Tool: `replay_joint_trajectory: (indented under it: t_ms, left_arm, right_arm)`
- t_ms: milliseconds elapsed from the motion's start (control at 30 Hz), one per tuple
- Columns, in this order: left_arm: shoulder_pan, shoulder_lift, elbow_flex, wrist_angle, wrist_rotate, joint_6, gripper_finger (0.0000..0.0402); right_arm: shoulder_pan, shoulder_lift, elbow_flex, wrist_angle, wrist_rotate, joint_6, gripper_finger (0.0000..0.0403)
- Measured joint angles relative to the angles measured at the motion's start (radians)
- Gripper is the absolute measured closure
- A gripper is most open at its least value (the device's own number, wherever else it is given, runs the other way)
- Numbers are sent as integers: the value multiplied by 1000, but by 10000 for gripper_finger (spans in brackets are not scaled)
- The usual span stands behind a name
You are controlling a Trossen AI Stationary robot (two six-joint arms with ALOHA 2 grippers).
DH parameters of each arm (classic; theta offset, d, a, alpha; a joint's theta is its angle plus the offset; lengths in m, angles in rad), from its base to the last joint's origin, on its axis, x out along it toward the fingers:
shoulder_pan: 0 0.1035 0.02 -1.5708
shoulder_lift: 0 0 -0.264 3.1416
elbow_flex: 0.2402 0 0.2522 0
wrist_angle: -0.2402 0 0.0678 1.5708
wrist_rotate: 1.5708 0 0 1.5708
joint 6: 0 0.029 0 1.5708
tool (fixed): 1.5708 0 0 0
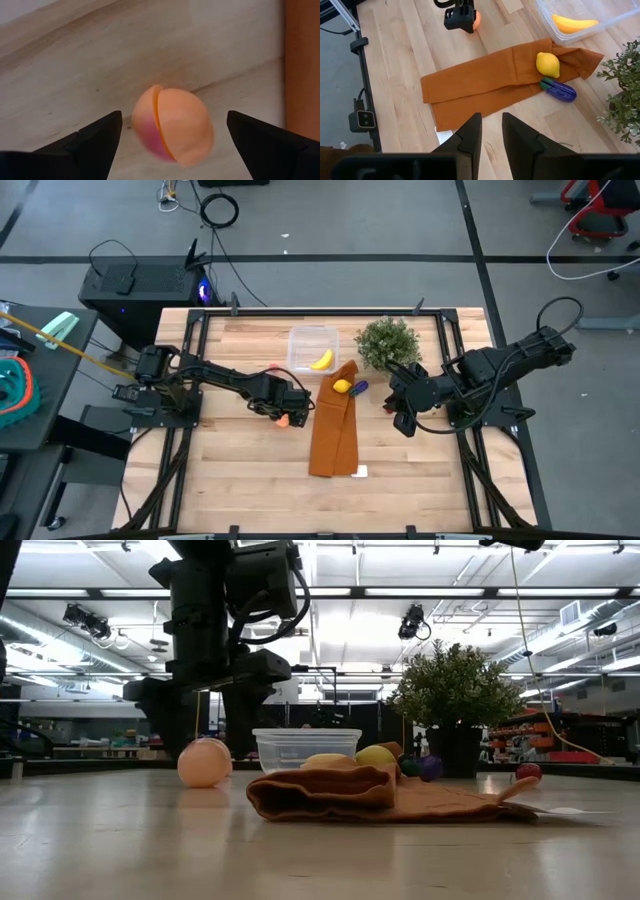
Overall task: Pick and placing Produce into tupperware
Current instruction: Put the light orange peach into the transparent bin
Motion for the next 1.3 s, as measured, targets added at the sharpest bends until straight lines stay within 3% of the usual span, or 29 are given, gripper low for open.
replay_joint_trajectory:
  t_ms: [333, 967, 1300]
  left_arm:
    - [0, 0, 0, 0, -1, 0, 39]
    - [0, 0, 0, 0, -2, 19, 140]
    - [0, 0, 1, 0, 17, 35, 138]
  right_arm:
    - [0, 0, 0, 0, 0, 0, 320]
    - [0, 0, 0, 0, 0, 0, 320]
    - [0, 0, 0, 0, 0, 0, 320]
